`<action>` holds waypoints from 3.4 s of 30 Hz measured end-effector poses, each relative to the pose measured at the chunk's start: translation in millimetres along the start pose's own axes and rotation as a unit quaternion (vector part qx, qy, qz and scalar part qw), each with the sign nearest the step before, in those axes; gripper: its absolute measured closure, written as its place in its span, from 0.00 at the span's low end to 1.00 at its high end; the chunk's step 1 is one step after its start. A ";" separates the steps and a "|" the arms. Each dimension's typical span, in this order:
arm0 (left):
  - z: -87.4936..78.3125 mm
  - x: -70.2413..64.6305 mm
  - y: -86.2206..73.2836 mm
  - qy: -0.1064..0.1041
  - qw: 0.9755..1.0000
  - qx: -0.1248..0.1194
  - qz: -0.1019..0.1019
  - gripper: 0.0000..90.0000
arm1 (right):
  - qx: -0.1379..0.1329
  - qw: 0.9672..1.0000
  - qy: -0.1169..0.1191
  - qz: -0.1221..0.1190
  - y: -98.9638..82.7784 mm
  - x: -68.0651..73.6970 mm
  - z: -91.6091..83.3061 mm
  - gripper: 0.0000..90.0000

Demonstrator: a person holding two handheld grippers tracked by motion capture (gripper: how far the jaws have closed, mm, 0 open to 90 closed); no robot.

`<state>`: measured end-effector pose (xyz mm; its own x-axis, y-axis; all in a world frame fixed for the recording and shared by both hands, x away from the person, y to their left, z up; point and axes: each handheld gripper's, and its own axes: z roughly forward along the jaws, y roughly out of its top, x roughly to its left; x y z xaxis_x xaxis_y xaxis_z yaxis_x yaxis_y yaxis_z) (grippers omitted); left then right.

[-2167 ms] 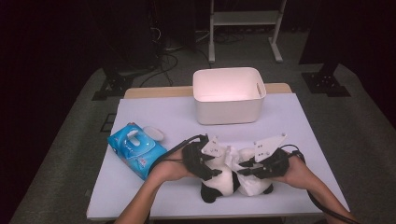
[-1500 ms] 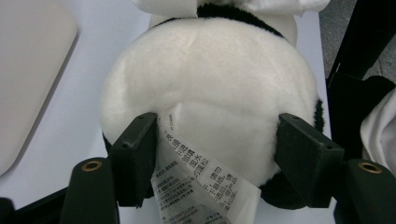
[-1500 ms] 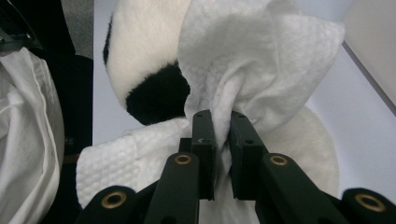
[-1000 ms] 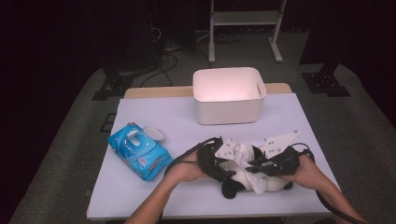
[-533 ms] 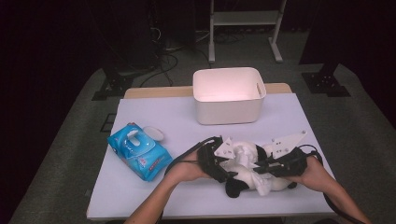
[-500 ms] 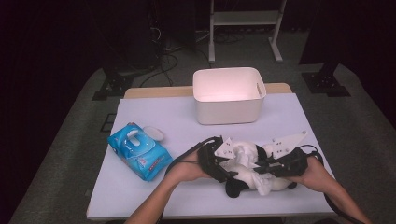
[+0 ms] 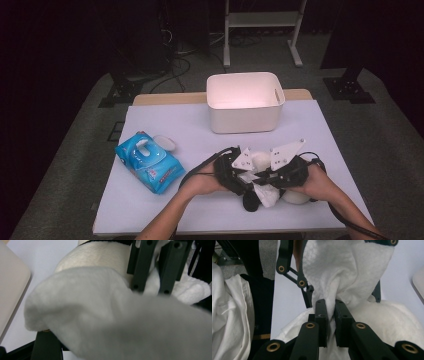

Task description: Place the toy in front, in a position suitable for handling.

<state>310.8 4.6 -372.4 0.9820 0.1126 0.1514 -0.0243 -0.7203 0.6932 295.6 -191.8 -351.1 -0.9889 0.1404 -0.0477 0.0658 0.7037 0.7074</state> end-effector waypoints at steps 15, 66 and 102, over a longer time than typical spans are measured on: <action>2.1 -1.4 2.0 -0.004 1.000 -0.004 0.000 0.35 | 0.003 0.999 -0.031 0.019 -19.1 -0.5 -25.9 0.91; -4.3 -0.4 9.2 -0.015 1.000 0.018 -0.016 0.38 | 0.004 0.999 -0.018 0.027 -6.0 -17.9 -15.3 0.91; -12.4 -2.8 30.8 -0.035 0.999 0.021 -0.007 0.33 | 0.005 0.998 -0.017 0.061 -45.0 -7.3 -38.3 0.92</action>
<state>305.1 -9.4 -342.8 0.9928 0.0759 0.0923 -0.0046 -0.7475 0.6642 294.8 -251.2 -355.6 -0.9683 0.2492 0.0148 0.1873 0.6862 0.7029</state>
